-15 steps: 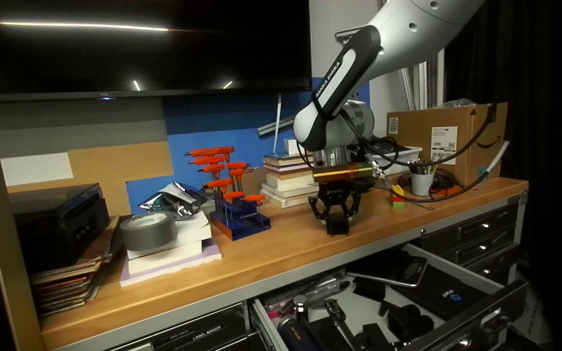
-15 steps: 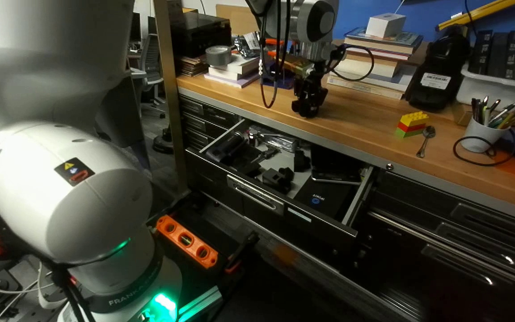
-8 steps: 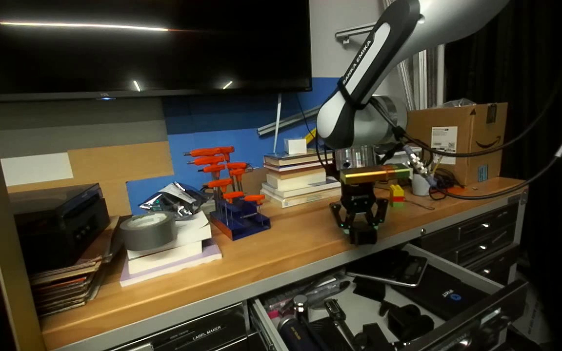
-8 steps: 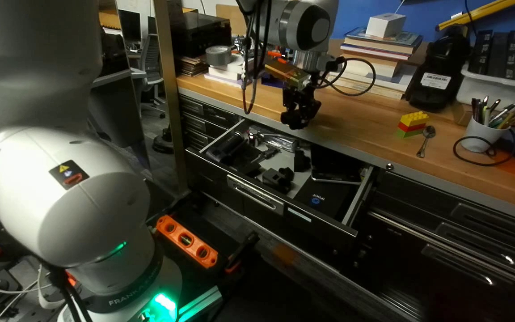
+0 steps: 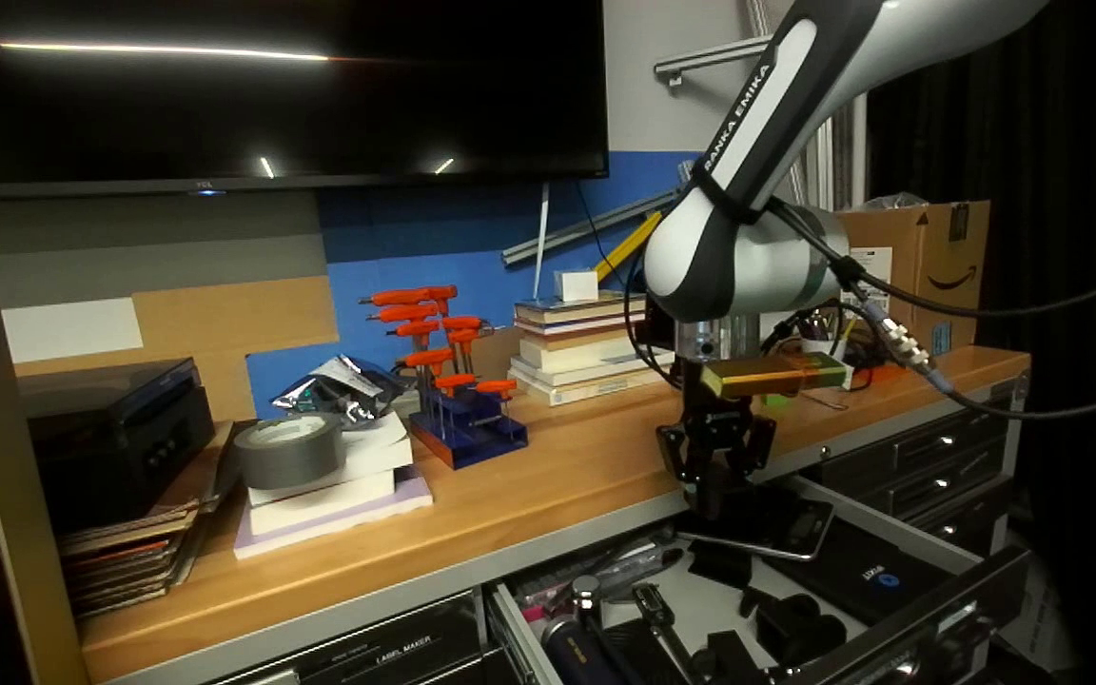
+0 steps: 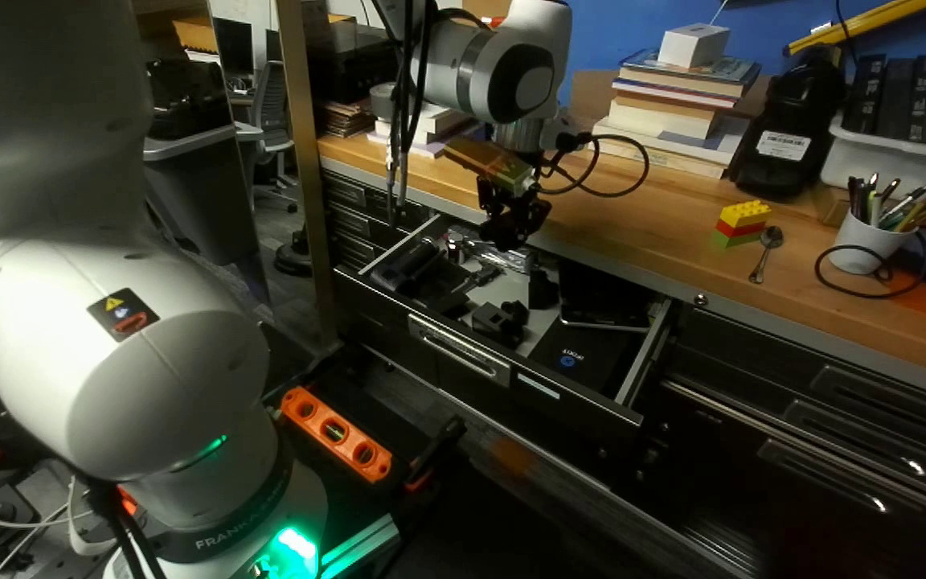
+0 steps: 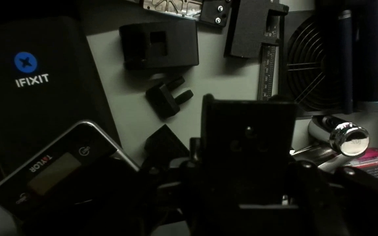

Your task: Put the black objects on the tabletop in the open drawer and then close the drawer

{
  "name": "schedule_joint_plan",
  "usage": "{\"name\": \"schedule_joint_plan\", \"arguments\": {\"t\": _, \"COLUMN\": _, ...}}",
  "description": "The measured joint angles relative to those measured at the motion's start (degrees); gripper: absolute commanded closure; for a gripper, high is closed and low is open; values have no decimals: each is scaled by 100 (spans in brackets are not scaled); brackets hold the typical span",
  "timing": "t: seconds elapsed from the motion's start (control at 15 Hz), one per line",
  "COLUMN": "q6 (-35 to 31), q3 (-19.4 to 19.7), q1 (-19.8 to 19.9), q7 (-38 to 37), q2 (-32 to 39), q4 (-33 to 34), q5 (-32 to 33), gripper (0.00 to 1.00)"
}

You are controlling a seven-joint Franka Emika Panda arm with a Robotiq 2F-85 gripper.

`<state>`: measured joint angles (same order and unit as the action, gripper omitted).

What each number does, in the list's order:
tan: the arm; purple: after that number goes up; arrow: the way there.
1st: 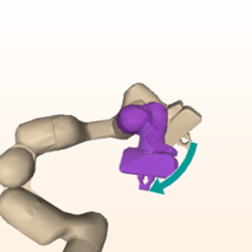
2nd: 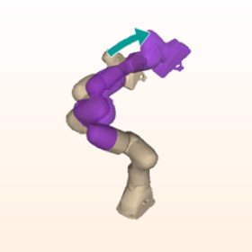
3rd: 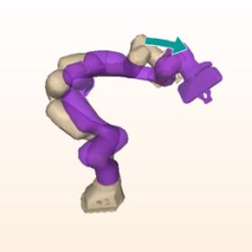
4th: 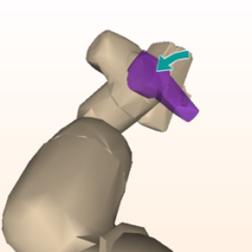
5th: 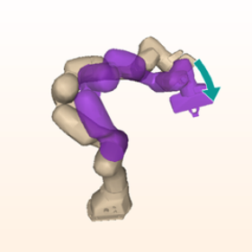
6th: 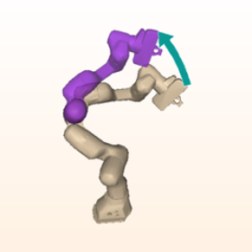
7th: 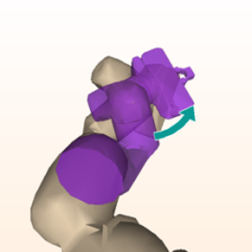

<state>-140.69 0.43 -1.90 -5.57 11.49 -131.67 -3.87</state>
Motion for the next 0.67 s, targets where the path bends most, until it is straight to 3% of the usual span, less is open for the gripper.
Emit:
{"name": "schedule_joint_plan", "arguments": {"t": 0.4, "q6": -1437, "q3": -177, "q1": -10, "q7": 336, "q2": 75, "q4": -655, "q5": 27, "gripper": 75}}
{"name": "schedule_joint_plan", "arguments": {"t": 0.67, "q6": -1965, "q3": -238, "q1": -11, "q7": 417, "q2": 325, "q4": -747, "q5": 35, "gripper": 75}}
